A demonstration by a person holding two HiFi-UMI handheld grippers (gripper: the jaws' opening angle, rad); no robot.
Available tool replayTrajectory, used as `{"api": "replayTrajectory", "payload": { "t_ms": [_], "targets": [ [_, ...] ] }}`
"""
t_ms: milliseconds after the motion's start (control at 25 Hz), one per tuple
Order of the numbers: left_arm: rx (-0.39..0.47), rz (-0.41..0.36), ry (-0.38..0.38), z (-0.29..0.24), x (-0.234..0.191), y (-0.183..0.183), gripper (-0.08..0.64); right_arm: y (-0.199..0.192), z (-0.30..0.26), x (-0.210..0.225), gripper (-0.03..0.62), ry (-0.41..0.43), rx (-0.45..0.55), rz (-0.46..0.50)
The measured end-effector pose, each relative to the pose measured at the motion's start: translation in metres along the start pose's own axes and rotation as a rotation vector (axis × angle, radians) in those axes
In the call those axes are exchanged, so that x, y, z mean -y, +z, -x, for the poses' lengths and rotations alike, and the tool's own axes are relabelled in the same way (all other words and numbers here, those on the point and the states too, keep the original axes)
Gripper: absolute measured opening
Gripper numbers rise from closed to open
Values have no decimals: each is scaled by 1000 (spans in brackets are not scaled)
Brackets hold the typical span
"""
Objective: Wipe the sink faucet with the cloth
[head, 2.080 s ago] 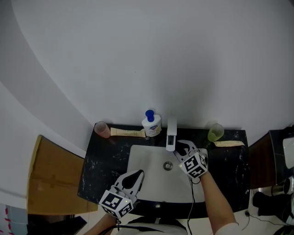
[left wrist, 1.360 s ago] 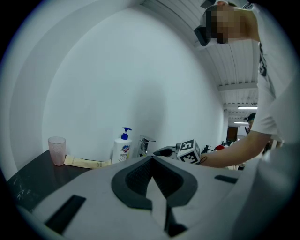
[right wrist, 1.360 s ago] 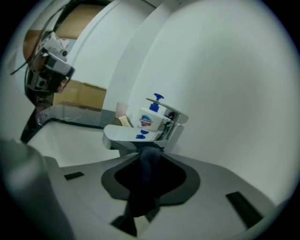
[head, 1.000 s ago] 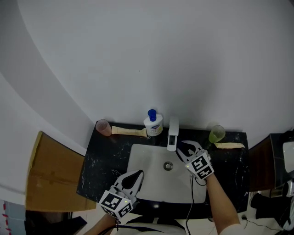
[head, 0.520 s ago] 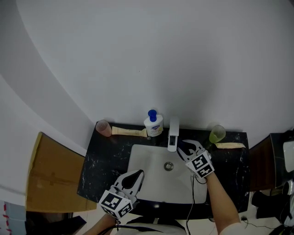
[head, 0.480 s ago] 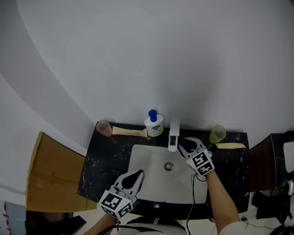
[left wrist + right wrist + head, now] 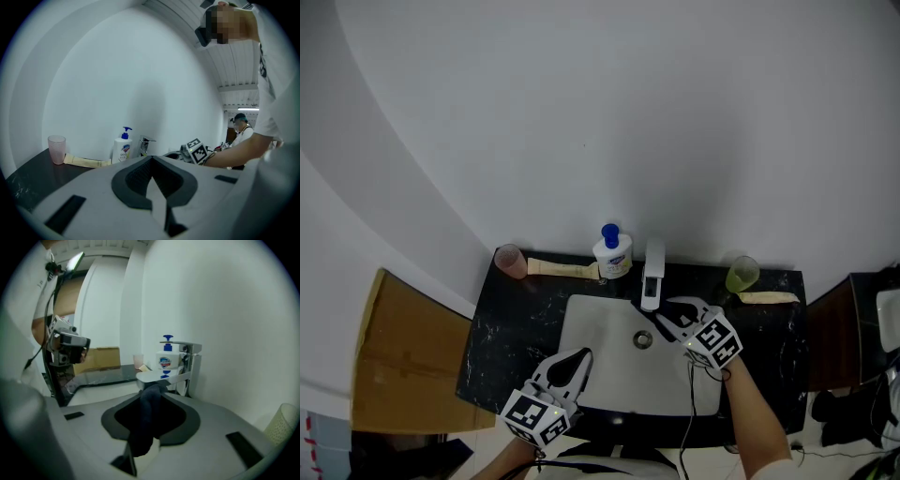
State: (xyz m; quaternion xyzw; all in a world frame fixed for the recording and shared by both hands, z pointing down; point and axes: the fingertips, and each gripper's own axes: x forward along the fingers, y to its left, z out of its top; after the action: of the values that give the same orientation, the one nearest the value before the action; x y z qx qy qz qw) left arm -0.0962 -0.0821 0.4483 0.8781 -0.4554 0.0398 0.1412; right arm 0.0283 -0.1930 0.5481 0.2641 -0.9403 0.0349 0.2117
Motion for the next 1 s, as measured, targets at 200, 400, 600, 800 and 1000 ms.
{"api": "replayTrajectory", "payload": {
  "t_ms": [200, 400, 600, 800, 1000],
  "targets": [
    [12, 1, -25, -2, 0, -8, 2, 0, 5, 0, 103, -26, 15, -12],
    [4, 2, -18, 1, -1, -11, 2, 8, -10, 52, 103, -169, -6, 20],
    [3, 5, -8, 3, -3, -12, 2, 9, -19, 80, 103, -222, -32, 24],
    [3, 8, -10, 4, -3, -7, 2, 4, -10, 35, 103, -87, -13, -12],
    [9, 6, -23, -1, 1, -12, 2, -1, 8, -8, 103, 54, 5, -20]
  ]
}}
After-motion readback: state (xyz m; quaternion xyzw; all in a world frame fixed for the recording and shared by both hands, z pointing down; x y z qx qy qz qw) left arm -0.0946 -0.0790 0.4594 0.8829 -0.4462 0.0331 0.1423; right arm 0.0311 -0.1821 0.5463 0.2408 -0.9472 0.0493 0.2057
